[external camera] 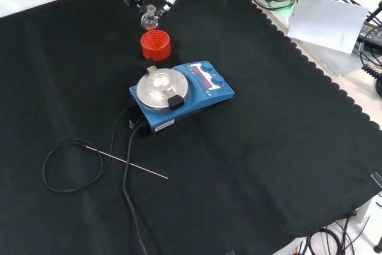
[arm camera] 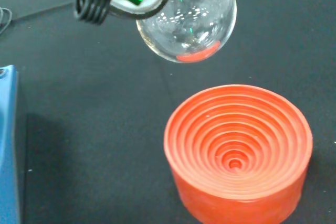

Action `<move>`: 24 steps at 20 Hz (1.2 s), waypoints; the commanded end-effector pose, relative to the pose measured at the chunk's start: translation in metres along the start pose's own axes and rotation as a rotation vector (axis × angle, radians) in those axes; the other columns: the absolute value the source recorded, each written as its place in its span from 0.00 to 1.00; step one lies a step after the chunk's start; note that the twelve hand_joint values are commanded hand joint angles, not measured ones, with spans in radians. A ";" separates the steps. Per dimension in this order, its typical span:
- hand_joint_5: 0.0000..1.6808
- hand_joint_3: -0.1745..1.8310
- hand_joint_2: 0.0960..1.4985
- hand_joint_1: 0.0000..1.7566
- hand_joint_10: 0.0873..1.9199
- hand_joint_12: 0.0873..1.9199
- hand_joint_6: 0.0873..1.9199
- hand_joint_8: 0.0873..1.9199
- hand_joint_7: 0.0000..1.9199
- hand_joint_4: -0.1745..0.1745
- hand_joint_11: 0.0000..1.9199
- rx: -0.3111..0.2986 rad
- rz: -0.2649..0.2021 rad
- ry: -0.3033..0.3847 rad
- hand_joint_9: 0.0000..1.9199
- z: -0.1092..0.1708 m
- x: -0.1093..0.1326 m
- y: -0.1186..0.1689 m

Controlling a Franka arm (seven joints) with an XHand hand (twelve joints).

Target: Place the round-bottom flask on the heater.

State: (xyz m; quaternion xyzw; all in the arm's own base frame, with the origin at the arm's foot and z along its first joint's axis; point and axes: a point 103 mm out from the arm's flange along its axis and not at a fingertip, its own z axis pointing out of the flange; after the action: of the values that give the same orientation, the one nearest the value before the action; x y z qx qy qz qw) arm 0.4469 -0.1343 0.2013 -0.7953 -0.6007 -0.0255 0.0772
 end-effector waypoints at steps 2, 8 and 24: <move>0.66 0.44 0.44 0.61 0.27 0.68 0.49 0.32 0.25 1.00 0.19 0.029 -0.065 -0.018 0.34 -0.025 0.047 -0.009; 0.66 0.45 0.43 0.61 0.27 0.68 0.50 0.32 0.24 1.00 0.19 0.041 -0.124 -0.023 0.34 -0.034 0.078 -0.002; 0.66 0.46 0.43 0.61 0.27 0.68 0.50 0.32 0.24 1.00 0.19 0.106 -0.232 -0.036 0.33 -0.033 0.143 0.026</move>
State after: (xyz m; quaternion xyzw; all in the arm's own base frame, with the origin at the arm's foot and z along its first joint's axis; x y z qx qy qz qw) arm 0.4935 -0.0375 0.2588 -0.7328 -0.6759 -0.0023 0.0791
